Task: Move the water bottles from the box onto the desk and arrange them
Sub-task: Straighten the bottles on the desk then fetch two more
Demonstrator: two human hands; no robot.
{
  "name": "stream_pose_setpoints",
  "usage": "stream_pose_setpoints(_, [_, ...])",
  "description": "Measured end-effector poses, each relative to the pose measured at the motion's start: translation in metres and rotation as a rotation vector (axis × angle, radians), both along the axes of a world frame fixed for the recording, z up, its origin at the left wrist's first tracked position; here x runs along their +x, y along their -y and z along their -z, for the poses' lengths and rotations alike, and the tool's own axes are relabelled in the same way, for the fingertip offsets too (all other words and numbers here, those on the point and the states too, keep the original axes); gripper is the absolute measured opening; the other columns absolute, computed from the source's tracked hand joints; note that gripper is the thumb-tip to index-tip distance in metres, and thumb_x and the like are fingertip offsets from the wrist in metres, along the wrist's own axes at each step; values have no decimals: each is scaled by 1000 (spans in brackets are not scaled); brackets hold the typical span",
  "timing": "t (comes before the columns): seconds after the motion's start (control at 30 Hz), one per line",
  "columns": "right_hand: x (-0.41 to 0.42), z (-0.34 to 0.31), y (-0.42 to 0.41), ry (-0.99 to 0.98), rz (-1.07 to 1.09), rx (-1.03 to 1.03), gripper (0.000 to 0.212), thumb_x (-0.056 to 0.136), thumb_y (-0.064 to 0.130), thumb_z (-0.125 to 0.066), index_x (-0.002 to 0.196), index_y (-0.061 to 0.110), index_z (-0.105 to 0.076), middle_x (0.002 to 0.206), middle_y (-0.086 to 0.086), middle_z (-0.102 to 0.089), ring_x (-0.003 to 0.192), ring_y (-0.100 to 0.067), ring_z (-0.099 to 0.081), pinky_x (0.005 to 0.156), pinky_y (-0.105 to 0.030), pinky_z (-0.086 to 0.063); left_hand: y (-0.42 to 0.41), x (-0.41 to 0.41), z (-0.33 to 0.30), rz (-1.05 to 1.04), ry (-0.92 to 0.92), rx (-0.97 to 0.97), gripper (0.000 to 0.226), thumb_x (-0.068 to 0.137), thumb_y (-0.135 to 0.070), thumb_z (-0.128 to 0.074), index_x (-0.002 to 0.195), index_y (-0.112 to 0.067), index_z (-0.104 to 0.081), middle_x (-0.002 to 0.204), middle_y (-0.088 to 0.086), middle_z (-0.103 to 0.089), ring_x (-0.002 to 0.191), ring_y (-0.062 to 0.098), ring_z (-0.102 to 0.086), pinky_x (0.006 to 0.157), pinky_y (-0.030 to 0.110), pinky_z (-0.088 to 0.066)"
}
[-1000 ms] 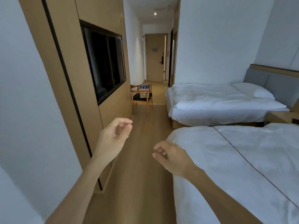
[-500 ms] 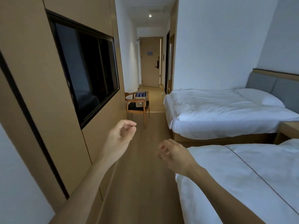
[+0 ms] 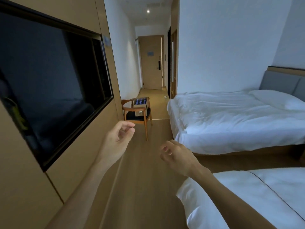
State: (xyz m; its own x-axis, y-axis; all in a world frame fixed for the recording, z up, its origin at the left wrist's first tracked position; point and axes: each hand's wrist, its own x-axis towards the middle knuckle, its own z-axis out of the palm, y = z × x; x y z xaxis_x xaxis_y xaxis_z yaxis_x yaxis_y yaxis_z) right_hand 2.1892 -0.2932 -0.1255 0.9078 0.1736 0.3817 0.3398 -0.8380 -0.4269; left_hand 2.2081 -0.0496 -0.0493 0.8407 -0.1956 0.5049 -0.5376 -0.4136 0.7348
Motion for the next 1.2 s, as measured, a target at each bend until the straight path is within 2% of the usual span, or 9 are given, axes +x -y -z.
stream_pose_setpoints(0.13, [84,-6,27,-19,-24,-10,12,92,45,-52,104,44,-49,102,21,-51,86,-2,-57,69,-23,-48,22,77,-4,-36,-13,-2,12,95,-37,-56,102,-46,-59,97,-20,-62,89,1,-60,77,26,-52])
stream_pose_setpoints(0.37, [217,0,56,-26,-58,-12,13,92,44,-53,104,42,-50,102,20,-52,85,-2,-58,69,-23,-50,48,204,7,-63,-27,8,13,94,-38,-56,102,-48,-59,98,-23,-62,90,-3,-60,74,21,-48])
stream_pose_setpoints(0.47, [278,6,67,-24,-51,-6,13,90,48,-50,102,42,-49,100,19,-52,85,-2,-58,68,-26,-50,54,266,17,-67,-32,4,12,94,-39,-56,102,-48,-59,99,-21,-62,90,-2,-60,74,22,-50])
stream_pose_setpoints(0.6, [367,15,76,-17,-50,-25,13,91,48,-51,103,43,-48,100,21,-51,86,-2,-57,69,-26,-50,60,355,29,-68,-15,-3,12,94,-41,-56,103,-48,-59,98,-20,-63,85,2,-62,65,21,-55])
stream_pose_setpoints(0.77, [484,10,86,-30,-5,-25,11,89,50,-49,98,43,-48,98,20,-53,84,-2,-58,70,-30,-54,73,477,22,-26,-45,16,11,94,-38,-57,102,-44,-60,94,-13,-64,81,7,-62,69,34,-56])
stream_pose_setpoints(0.93, [581,-2,103,0,37,-15,7,91,50,-46,97,47,-46,96,25,-50,84,1,-57,68,-26,-52,97,589,3,24,-32,32,12,95,-34,-56,105,-39,-61,96,-14,-64,89,9,-62,75,31,-53])
stream_pose_setpoints(1.07, [653,-2,126,-12,72,-2,15,94,48,-48,103,38,-54,103,17,-55,87,-2,-57,71,-25,-52,123,667,6,64,-38,31,11,96,-32,-57,103,-39,-61,93,-16,-65,86,6,-63,73,23,-50])
stream_pose_setpoints(1.13, [689,0,141,-13,89,-3,17,94,46,-49,105,34,-56,103,16,-55,85,-2,-56,68,-19,-47,136,707,12,68,-42,30,11,95,-32,-58,101,-40,-62,89,-22,-64,84,4,-63,70,19,-47])
stream_pose_setpoints(1.2, [728,5,157,-18,95,-3,18,95,44,-50,106,31,-57,102,18,-53,85,-1,-55,66,-14,-40,150,749,17,63,-43,38,10,95,-33,-58,99,-41,-62,87,-28,-62,83,4,-63,67,21,-48])
